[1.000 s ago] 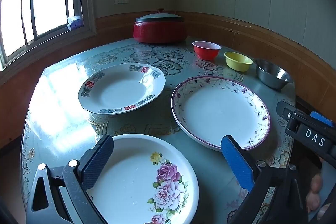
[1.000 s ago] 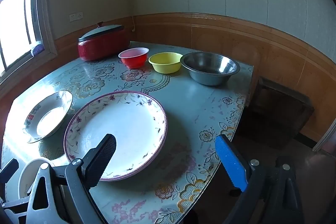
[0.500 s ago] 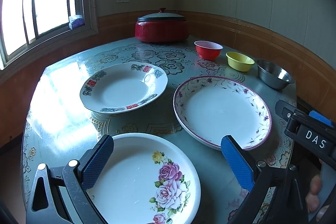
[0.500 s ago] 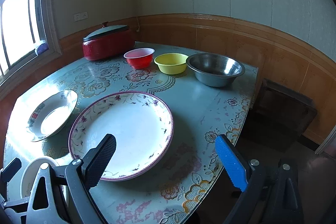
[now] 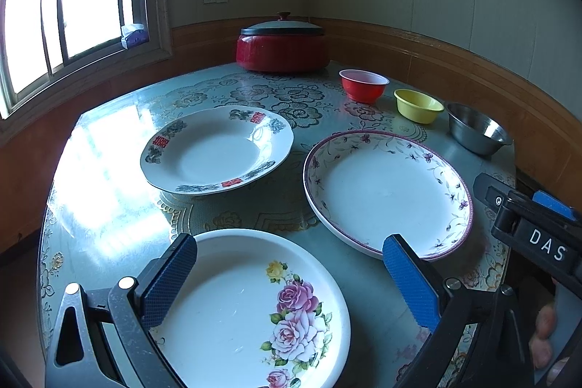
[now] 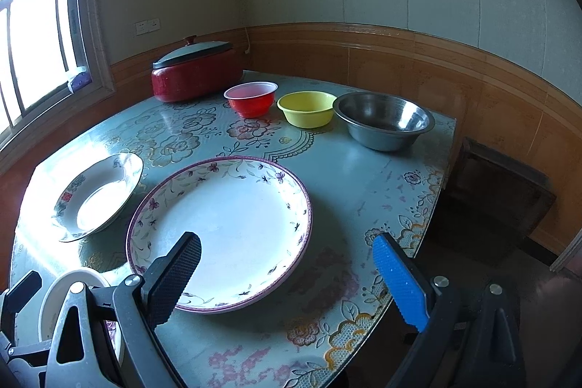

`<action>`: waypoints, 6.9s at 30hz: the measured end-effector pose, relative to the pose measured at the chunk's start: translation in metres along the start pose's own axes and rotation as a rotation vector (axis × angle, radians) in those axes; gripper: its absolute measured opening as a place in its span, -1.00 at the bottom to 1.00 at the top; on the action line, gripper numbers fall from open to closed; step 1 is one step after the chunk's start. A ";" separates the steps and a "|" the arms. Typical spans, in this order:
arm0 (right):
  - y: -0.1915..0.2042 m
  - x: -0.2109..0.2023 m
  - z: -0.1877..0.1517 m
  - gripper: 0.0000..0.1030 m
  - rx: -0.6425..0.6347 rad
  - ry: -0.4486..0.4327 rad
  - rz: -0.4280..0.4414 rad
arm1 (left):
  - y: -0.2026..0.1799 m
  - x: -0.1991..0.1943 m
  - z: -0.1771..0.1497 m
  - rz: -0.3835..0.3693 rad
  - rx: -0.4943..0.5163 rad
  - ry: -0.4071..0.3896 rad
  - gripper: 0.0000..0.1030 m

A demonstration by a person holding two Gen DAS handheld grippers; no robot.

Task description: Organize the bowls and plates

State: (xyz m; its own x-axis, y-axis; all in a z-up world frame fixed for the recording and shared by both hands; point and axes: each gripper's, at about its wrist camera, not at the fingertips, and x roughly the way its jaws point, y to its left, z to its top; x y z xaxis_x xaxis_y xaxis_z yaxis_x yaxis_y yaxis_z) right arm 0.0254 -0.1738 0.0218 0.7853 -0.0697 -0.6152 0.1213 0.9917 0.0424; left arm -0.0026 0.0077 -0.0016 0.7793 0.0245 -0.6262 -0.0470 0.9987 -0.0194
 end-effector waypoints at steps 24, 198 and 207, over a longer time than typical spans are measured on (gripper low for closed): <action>0.002 0.000 0.000 0.89 -0.011 -0.004 0.029 | 0.003 -0.003 0.000 0.006 -0.011 0.002 0.99; 0.193 0.264 0.101 -0.29 -0.330 0.796 0.951 | 0.173 0.111 0.069 0.249 -0.631 0.195 -0.24; 0.205 0.270 0.099 -0.30 -0.314 0.803 0.985 | 0.187 0.154 0.077 0.142 -0.598 0.243 -0.25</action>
State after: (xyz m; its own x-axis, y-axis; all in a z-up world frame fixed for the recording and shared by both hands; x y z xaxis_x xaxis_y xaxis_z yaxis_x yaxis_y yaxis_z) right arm 0.3223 0.0000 -0.0574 -0.1296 0.6701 -0.7309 -0.5241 0.5794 0.6242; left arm 0.1565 0.2018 -0.0420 0.5796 0.0734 -0.8116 -0.5328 0.7877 -0.3093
